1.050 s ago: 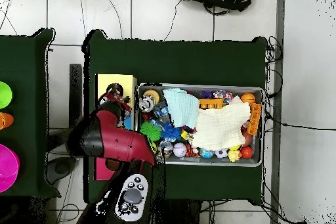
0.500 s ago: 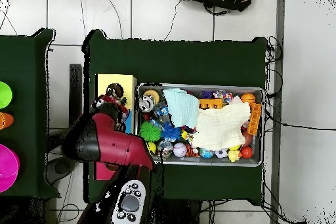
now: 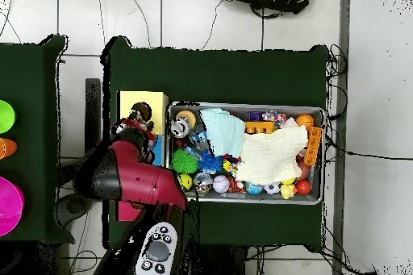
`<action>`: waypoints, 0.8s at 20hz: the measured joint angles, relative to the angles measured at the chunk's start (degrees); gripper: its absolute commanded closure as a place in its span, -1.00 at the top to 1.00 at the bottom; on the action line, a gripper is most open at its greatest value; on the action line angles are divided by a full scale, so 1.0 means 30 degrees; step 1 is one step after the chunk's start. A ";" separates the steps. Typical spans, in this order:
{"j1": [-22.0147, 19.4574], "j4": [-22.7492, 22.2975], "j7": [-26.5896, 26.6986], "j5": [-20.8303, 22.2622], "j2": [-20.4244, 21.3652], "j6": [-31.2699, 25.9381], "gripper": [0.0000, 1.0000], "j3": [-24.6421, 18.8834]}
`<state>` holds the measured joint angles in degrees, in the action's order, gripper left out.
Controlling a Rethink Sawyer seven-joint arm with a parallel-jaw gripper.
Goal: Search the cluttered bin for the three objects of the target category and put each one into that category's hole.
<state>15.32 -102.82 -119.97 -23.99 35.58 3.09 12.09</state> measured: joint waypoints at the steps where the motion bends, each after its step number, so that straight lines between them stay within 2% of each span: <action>1: -0.0026 -0.0050 0.0000 0.0004 0.0092 -0.0004 1.00 -0.0011; 7: -0.0566 -0.0091 0.0000 0.0000 0.0589 -0.0902 1.00 -0.0050; 8: -0.0845 -0.0006 0.0000 0.0004 0.0682 -0.1668 -1.00 -0.0044; 11: -0.0947 0.0091 0.0000 0.0004 0.0678 -0.2127 -1.00 -0.0006; 16: -0.1059 0.0677 0.0000 0.0008 0.0654 -0.4123 -1.00 0.0050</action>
<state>12.15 -100.79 -119.97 -23.97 37.55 -9.28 12.24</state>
